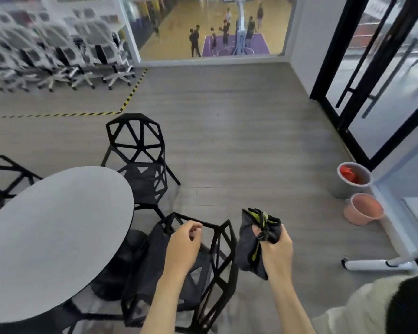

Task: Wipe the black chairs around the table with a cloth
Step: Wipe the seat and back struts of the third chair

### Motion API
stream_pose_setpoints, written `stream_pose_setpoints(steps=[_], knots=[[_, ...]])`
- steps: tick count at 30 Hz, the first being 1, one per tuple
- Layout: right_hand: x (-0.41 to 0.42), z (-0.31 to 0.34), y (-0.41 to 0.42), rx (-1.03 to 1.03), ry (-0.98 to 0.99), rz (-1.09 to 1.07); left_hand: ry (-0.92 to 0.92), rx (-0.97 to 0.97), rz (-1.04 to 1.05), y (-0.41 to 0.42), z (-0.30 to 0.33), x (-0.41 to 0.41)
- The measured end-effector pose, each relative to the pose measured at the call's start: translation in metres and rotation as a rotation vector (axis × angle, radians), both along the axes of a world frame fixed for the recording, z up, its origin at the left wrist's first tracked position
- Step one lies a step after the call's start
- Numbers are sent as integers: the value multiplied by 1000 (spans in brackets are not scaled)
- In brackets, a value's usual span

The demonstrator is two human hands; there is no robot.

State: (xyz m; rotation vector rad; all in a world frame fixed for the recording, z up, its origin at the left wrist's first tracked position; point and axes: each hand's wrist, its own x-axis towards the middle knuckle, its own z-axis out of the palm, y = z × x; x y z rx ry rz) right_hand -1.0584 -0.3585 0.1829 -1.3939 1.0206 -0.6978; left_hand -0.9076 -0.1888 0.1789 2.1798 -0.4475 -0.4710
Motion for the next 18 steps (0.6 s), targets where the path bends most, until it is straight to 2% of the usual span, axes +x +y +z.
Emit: stream_pose_setpoints(steps=[6, 18], knots=[[54, 1, -33, -6, 21, 135, -24, 34, 103, -8, -15, 25], [185, 3, -89, -125, 191, 439, -53, 45, 342, -26, -11, 92]])
